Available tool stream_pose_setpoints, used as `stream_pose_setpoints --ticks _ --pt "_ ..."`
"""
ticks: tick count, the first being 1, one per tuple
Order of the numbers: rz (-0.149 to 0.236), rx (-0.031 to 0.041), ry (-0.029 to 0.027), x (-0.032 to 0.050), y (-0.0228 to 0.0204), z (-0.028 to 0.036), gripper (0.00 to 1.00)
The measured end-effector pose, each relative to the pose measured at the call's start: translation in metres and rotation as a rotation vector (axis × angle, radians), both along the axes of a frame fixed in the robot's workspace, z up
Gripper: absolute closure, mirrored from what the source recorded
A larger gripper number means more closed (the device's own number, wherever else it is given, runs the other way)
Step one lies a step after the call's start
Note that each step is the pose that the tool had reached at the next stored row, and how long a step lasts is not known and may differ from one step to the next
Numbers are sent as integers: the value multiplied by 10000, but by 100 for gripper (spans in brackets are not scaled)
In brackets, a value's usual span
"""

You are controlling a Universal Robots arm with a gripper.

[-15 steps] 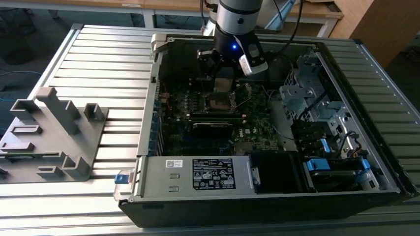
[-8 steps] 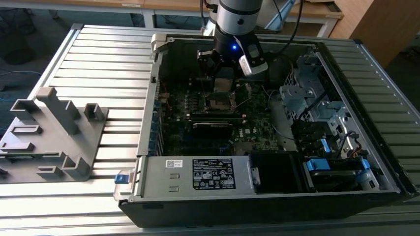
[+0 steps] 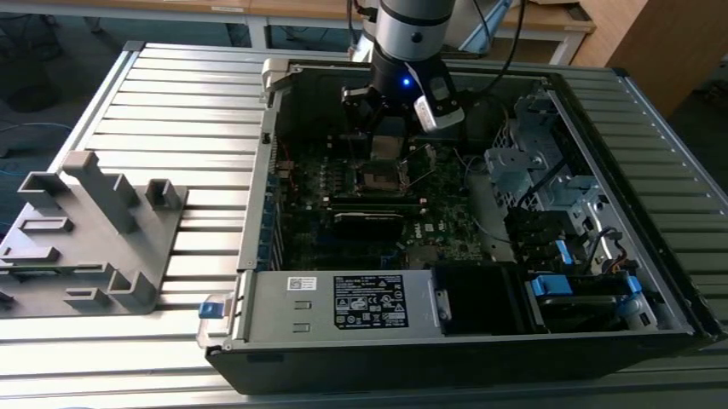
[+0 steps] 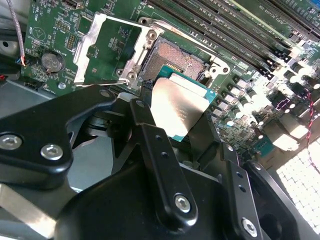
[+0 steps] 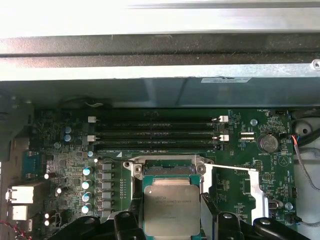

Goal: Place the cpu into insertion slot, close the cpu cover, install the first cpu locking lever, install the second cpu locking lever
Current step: 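Place the cpu into insertion slot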

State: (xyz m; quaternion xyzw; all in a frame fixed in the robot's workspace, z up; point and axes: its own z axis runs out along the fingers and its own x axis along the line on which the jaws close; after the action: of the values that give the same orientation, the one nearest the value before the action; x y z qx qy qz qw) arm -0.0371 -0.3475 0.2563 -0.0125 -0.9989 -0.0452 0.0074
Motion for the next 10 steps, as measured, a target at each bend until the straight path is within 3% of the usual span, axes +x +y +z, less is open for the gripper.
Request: stream_pose_setpoints --ticks 3,8,10 --pt "-100 2 -2 0 0 -5 46" --pt "-901 -3 1 0 0 -21 46" --pt "-973 -1 0 0 0 -21 46"
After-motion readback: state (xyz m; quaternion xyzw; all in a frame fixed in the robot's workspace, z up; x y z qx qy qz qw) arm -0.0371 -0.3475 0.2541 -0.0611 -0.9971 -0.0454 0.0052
